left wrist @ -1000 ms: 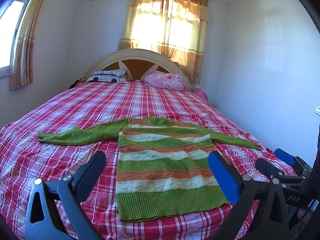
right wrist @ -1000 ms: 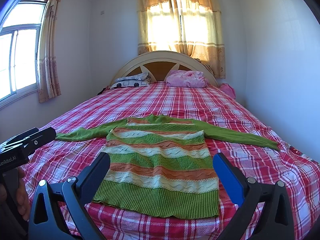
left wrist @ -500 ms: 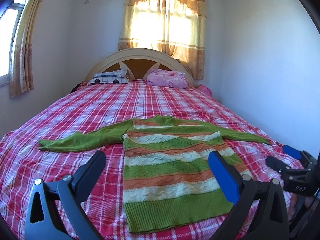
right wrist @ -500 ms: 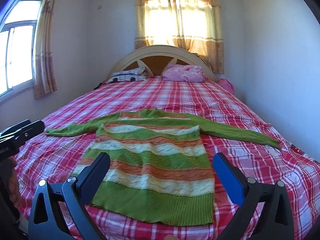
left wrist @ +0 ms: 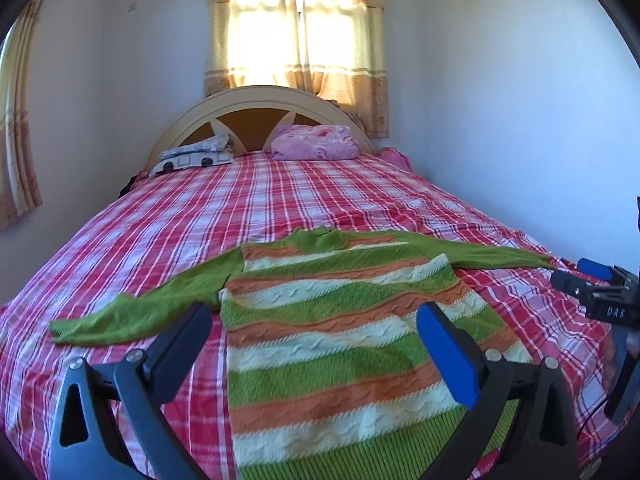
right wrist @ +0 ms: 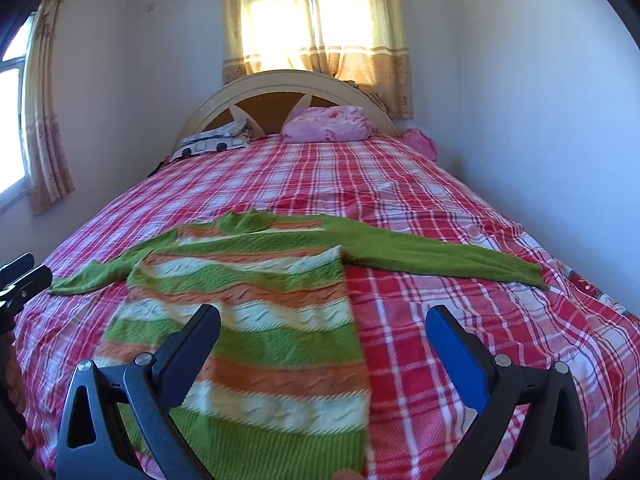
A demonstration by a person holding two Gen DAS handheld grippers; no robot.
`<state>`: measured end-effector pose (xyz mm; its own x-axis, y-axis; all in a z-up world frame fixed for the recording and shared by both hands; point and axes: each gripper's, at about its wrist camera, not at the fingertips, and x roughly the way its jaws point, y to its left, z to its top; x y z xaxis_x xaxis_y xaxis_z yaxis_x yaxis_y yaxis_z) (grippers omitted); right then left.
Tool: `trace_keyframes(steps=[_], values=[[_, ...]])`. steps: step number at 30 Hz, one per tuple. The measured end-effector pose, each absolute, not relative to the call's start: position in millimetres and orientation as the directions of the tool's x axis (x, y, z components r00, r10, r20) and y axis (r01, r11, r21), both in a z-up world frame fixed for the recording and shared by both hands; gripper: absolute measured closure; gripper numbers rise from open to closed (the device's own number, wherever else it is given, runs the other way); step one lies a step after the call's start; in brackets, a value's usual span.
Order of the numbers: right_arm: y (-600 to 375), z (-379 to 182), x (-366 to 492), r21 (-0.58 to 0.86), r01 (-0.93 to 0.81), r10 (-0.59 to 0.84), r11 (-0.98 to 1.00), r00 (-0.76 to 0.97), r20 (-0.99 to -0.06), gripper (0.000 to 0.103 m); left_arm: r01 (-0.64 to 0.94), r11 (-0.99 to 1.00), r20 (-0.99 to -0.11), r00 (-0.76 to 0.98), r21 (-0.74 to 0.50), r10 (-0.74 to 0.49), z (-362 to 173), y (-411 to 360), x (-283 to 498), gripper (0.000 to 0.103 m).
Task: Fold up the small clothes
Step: 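Move the right gripper to the green sleeve cuff and close on it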
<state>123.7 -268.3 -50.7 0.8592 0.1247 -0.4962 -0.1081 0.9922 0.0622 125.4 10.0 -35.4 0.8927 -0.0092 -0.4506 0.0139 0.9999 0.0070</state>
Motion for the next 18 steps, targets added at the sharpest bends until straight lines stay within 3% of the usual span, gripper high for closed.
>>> trace_keyframes(steps=[8, 18], values=[[-329.4, -84.1, 191.4, 0.091, -0.004, 0.057, 0.996, 0.811, -0.583, 0.002, 0.075, 0.993, -0.47, 0.883, 0.092, -0.023, -57.0, -3.0, 181.8, 0.0], [-432.9, -99.8, 250.6, 0.139, 0.197, -0.059, 0.971, 0.755, -0.653, 0.009, 0.097, 0.994, -0.508, 0.859, 0.058, -0.054, -89.6, -1.6, 235.8, 0.0]])
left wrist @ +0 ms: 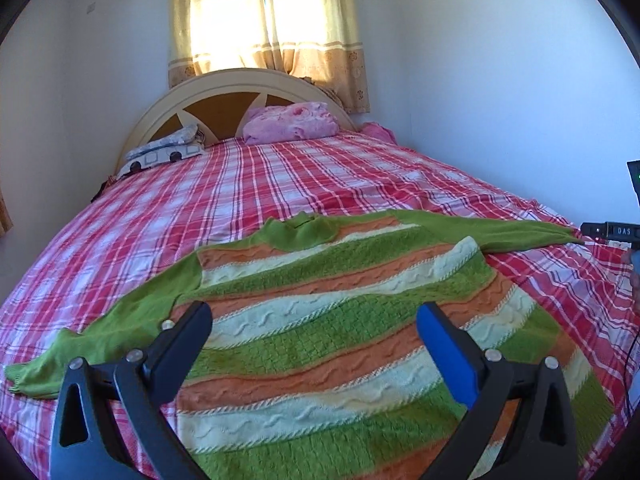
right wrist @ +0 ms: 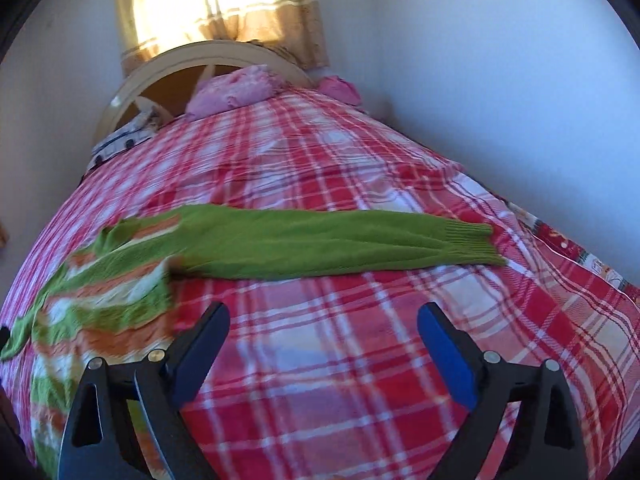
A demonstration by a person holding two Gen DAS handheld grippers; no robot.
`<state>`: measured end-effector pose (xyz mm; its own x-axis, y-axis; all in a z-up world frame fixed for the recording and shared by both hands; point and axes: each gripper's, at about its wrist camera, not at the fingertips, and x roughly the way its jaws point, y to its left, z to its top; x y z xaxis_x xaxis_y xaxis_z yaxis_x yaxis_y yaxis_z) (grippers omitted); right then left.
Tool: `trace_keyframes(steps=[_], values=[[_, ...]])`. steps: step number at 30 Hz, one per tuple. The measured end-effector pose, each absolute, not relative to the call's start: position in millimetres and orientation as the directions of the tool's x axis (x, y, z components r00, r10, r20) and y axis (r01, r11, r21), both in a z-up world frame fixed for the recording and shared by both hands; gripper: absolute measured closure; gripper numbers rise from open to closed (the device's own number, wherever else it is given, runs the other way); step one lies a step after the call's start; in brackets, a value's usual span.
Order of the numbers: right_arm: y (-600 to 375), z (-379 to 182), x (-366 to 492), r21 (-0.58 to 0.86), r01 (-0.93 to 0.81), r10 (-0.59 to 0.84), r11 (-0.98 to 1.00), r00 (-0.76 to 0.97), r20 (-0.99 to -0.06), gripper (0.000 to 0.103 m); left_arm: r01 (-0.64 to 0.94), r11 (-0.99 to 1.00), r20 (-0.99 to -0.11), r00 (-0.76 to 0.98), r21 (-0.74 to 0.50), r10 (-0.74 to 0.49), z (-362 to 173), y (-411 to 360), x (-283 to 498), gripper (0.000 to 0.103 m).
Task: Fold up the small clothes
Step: 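Move the right gripper to the green sleeve cuff and close on it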
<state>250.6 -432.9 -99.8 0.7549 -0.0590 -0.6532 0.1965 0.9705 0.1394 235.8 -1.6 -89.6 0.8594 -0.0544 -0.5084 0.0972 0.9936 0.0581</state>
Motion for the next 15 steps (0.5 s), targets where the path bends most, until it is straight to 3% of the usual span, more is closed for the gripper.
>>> trace_keyframes(steps=[3, 9, 13, 15], values=[[-452.2, -102.4, 259.9, 0.154, 0.231, -0.073, 0.961, 0.745, -0.663, 0.009, 0.098, 0.994, -0.528, 0.847, 0.044, -0.06, -98.7, -0.5, 246.7, 0.0], [-504.5, -116.8, 289.1, 0.203, 0.334, -0.098, 0.92, 0.701, -0.707, 0.021, 0.09, 0.995, -0.547, 0.836, 0.04, -0.054, -111.2, 1.7, 263.5, 0.0], [-533.8, -130.6, 306.0, 0.27, 0.388, -0.068, 0.881, 0.671, -0.738, 0.036, 0.073, 0.997, -0.548, 0.836, 0.037, -0.041, -113.9, 6.3, 275.5, 0.0], [-548.4, -136.6, 314.2, 0.284, 0.426, -0.074, 0.859, 0.653, -0.754, 0.037, 0.054, 0.998, -0.546, 0.837, 0.032, -0.028, -115.3, 11.5, 281.6, 0.0]])
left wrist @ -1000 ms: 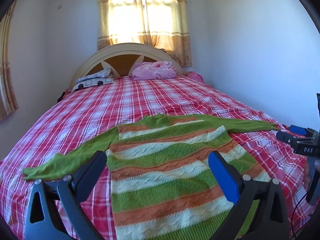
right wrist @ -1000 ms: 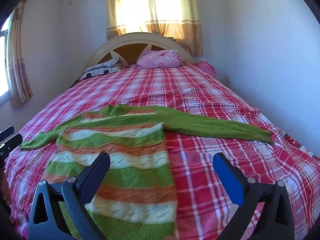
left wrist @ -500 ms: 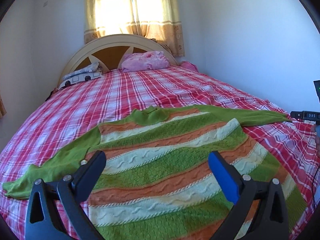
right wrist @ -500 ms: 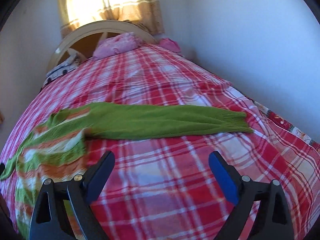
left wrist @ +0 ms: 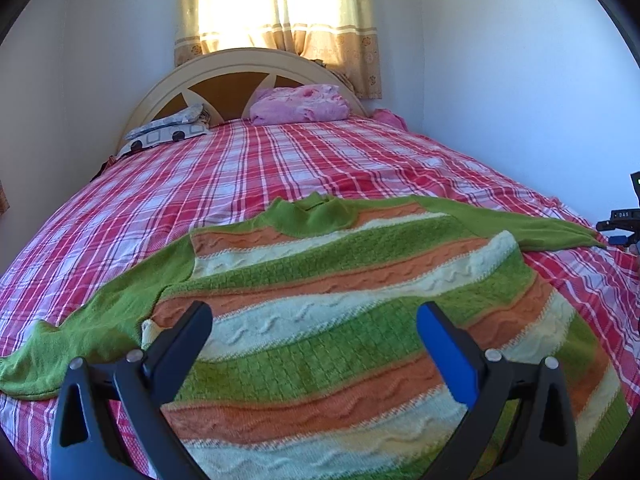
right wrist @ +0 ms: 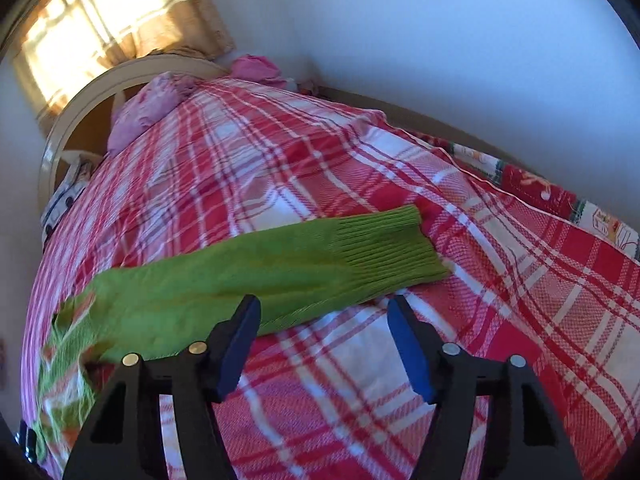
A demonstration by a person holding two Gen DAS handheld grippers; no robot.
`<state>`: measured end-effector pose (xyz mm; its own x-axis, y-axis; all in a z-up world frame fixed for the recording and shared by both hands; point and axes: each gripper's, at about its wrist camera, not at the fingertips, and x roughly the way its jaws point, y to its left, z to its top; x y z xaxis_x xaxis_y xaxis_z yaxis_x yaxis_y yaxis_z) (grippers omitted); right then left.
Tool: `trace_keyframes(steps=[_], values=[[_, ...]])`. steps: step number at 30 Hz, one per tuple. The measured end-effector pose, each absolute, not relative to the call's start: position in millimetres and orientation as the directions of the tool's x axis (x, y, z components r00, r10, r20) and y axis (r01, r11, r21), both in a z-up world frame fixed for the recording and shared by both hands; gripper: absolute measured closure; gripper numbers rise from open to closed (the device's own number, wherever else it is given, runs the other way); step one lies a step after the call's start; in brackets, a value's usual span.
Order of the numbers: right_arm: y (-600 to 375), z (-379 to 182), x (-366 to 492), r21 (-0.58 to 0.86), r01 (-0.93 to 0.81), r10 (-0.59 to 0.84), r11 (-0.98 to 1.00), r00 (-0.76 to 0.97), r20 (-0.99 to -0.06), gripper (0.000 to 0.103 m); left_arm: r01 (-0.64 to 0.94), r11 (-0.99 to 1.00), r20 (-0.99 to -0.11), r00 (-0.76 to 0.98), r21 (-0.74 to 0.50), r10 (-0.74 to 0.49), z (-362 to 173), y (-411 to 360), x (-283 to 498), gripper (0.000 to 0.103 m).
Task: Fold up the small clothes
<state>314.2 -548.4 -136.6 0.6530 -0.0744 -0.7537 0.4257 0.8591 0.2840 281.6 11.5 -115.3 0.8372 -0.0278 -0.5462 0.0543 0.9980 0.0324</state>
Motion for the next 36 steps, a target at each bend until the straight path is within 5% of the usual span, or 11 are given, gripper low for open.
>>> trace_keyframes(steps=[12, 14, 22, 36], values=[[-577.0, -165.9, 339.6, 0.227, 0.535, -0.125, 0.814, 0.543, -0.831, 0.042, 0.03, 0.999, -0.598, 0.8, -0.027, -0.04, -138.3, 24.7, 302.6, 0.0], [-577.1, -163.5, 351.2, 0.265, 0.499, -0.093, 0.825, 0.582, -0.808, 0.067, 0.028, 0.999, -0.599, 0.799, -0.039, -0.045, -138.9, 26.7, 302.7, 0.0], [-559.1, -145.4, 379.1, 0.236, 0.438, -0.101, 0.867, 0.618, -0.779, 0.094, 0.019, 0.997, -0.599, 0.798, -0.072, -0.059, -141.5, 31.7, 303.1, 0.0], [-446.6, -79.6, 418.9, 0.223, 0.152, 0.042, 0.963, 0.733, -0.679, 0.095, 0.014, 0.995, -0.589, 0.805, -0.099, -0.07, -142.6, 35.3, 301.5, 0.0]])
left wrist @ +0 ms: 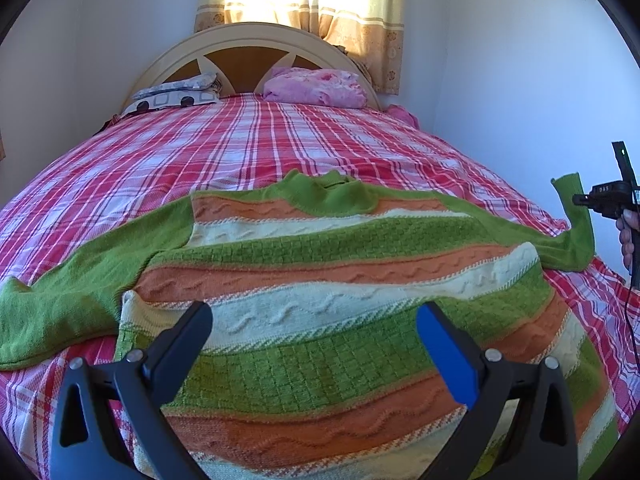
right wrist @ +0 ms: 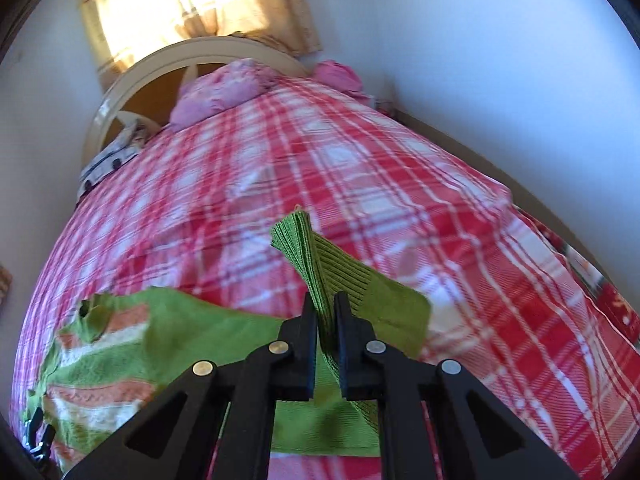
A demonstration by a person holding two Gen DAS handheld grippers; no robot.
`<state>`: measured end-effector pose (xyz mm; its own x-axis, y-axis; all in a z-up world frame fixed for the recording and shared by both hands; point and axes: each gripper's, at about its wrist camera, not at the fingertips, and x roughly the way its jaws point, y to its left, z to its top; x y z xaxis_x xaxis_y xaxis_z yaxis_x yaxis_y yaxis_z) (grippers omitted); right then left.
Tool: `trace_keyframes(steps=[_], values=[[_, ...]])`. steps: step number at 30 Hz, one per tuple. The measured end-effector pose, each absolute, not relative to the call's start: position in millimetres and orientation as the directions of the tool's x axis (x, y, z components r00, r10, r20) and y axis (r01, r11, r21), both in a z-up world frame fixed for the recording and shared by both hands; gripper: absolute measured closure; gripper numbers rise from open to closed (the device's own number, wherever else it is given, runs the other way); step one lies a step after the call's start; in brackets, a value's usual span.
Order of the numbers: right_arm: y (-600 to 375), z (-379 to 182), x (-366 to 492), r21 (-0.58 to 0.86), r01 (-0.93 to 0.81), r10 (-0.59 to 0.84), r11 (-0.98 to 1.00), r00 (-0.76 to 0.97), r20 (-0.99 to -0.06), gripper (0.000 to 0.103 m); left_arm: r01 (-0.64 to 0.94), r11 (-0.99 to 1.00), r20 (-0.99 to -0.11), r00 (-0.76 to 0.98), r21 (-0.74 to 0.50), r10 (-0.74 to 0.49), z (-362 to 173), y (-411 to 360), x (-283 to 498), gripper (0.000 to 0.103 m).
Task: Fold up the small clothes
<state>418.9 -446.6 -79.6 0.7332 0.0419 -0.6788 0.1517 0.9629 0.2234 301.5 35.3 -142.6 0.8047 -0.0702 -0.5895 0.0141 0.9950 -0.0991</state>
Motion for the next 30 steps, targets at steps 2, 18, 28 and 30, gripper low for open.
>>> trace_keyframes(steps=[2, 18, 28, 30], values=[[-435.2, -71.7, 421.5, 0.223, 0.126, 0.057, 0.967, 0.742, -0.668, 0.095, 0.014, 0.995, -0.589, 0.805, -0.103, -0.072, -142.6, 35.4, 300.8, 0.0], [-267.9, 29.2, 449.7, 0.105, -0.215, 0.238, 0.971, 0.82, -0.52, 0.095, 0.013, 0.994, -0.58, 0.812, -0.105, -0.072, -142.5, 34.5, 298.6, 0.0], [-218.9, -9.8, 445.5, -0.029, -0.292, 0.211, 0.956, 0.753, -0.623, 0.001, 0.004, 0.99, -0.587, 0.805, -0.139, -0.086, -143.6, 38.2, 298.3, 0.0], [-223.6, -21.8, 447.3, -0.04, -0.285, 0.193, 0.958, 0.737, -0.648, 0.001, 0.005, 0.991, -0.584, 0.808, -0.132, -0.081, -143.5, 38.1, 298.5, 0.0]])
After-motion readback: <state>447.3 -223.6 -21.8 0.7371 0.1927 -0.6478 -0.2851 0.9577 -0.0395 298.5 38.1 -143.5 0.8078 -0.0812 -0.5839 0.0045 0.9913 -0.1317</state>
